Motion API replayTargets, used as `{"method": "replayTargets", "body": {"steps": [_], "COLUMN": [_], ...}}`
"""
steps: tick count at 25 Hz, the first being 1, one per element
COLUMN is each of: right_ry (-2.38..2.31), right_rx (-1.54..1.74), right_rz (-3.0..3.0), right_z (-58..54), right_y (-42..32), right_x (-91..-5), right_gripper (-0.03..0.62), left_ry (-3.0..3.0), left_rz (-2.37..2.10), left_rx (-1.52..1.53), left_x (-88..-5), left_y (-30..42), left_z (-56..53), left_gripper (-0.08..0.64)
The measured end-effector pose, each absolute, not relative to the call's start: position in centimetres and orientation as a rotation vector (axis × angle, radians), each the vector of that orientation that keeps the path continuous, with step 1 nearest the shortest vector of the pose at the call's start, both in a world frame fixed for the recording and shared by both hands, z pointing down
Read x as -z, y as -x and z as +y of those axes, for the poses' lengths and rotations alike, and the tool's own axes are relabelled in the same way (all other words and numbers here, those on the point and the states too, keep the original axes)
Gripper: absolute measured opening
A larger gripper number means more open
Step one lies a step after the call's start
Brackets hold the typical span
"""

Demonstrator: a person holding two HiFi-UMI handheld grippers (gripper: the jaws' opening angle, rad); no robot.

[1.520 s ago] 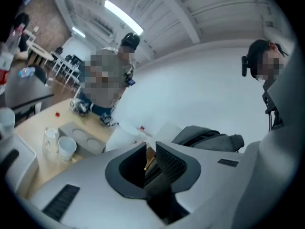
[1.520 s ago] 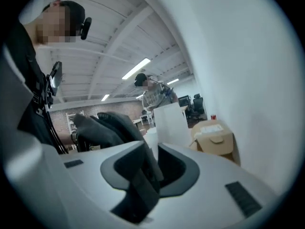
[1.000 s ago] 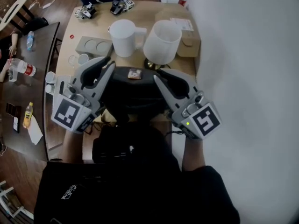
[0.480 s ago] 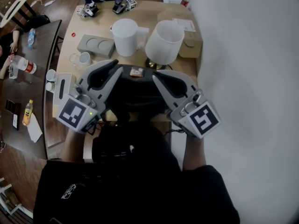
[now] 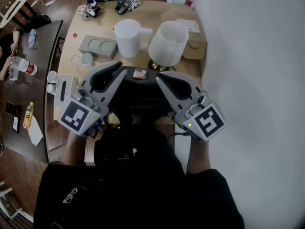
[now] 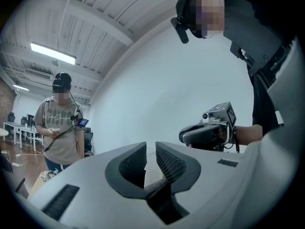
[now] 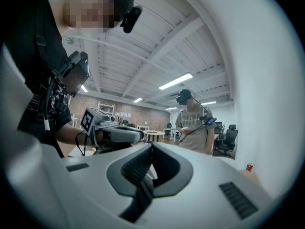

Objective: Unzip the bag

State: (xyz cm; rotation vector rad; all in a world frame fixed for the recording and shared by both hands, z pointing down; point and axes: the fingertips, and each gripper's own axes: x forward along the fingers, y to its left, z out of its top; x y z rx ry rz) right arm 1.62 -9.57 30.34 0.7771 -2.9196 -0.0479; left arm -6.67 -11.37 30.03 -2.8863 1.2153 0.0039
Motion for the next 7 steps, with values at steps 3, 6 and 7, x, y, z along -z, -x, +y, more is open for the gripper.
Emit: {"method": "replayTargets", "body": {"steps": [3,6,7], "right_ry": [-0.773,-0.773,-0.773], "right_rx": [0.047,0.041,0.039], "right_rz": [-2.924,-2.922,-2.92], "right_z": [-9.65,-9.71,-9.73], "right_y": [-1.58,-1.7,-1.77], "right_x": [-30.25,-30.36,-30.41], "right_gripper": [0.014,0.014,0.014], "left_ry": [2.881,2.883,2.884], "left_rz": [1.211,1.21,1.21], "left_rx": [0.002,0.007,0.007], "left_x": [-29.93,-29.99,-30.02], "left_y": [6.61,6.54,6.51], "left_z": [-11.41,-11.45,-11.47], "left_gripper": [0.061,0.061,0.061]}}
